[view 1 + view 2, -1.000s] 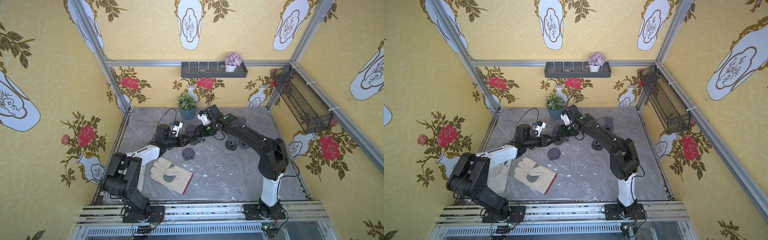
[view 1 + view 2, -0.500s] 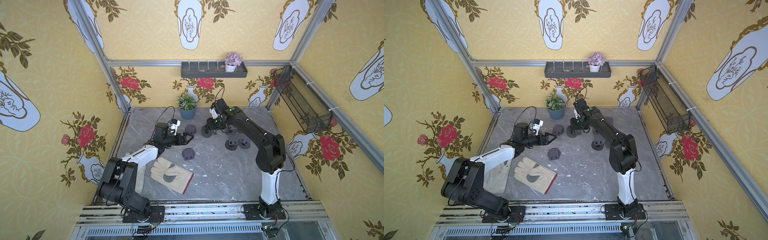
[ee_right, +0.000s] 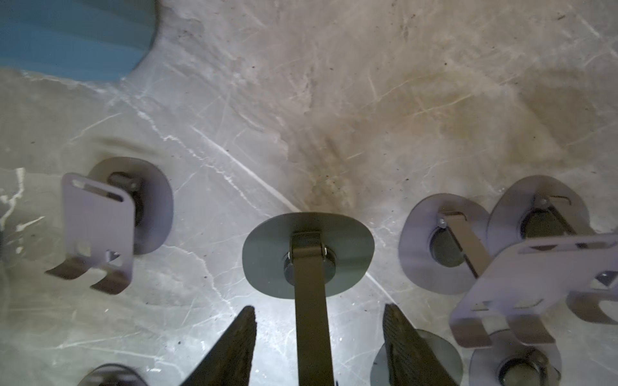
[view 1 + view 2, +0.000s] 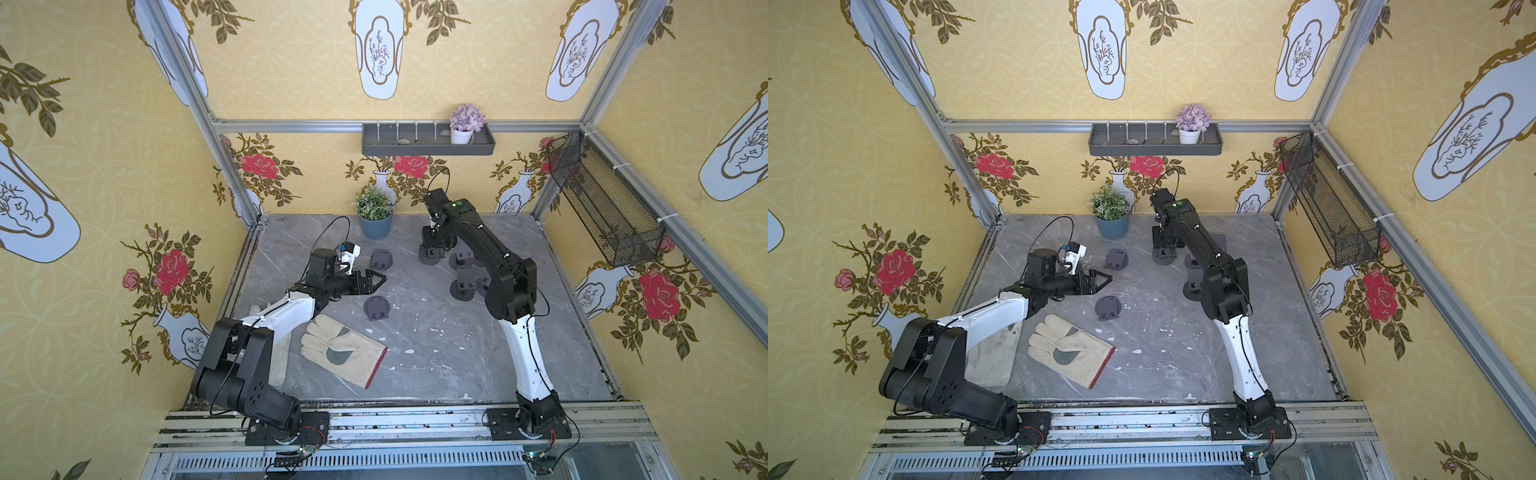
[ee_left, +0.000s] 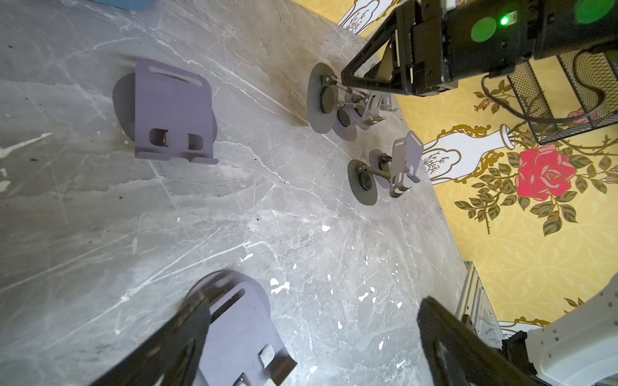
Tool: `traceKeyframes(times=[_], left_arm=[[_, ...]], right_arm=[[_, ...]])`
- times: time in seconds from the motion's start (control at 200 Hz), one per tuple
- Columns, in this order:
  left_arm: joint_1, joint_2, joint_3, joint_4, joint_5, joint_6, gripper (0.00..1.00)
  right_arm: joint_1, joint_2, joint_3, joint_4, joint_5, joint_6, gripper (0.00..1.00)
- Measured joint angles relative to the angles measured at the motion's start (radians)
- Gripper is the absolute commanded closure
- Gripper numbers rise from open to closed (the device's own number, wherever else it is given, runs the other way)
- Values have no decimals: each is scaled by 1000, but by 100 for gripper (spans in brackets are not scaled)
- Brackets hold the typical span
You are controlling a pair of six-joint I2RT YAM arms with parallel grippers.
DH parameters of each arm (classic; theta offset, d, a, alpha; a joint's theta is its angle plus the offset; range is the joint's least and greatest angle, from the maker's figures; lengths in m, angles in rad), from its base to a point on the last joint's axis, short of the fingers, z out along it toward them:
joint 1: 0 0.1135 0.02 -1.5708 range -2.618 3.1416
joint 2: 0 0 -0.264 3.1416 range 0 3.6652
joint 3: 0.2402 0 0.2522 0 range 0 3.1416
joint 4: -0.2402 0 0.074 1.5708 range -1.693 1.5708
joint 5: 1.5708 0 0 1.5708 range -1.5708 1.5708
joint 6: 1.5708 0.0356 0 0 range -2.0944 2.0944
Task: Open the phone stand
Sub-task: Place the phone stand at the center of the board.
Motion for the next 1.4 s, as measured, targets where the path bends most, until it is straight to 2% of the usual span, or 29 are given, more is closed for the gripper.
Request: traceKeyframes(times=[0.495, 0.735, 0.91, 1.4], left_arm=[[0, 73, 54, -8, -11, 2, 1], [0, 85, 60, -6, -11, 2, 1], [0, 92, 60, -5, -11, 2, 1], [0, 73, 63, 3, -23, -17, 1]], right_arm=[[-41, 77, 17, -24, -22, -21, 42], [-56, 95, 9, -10, -53, -23, 21], [-58, 91, -4, 5, -61, -29, 0], [-27, -66, -25, 56, -30, -48, 2]])
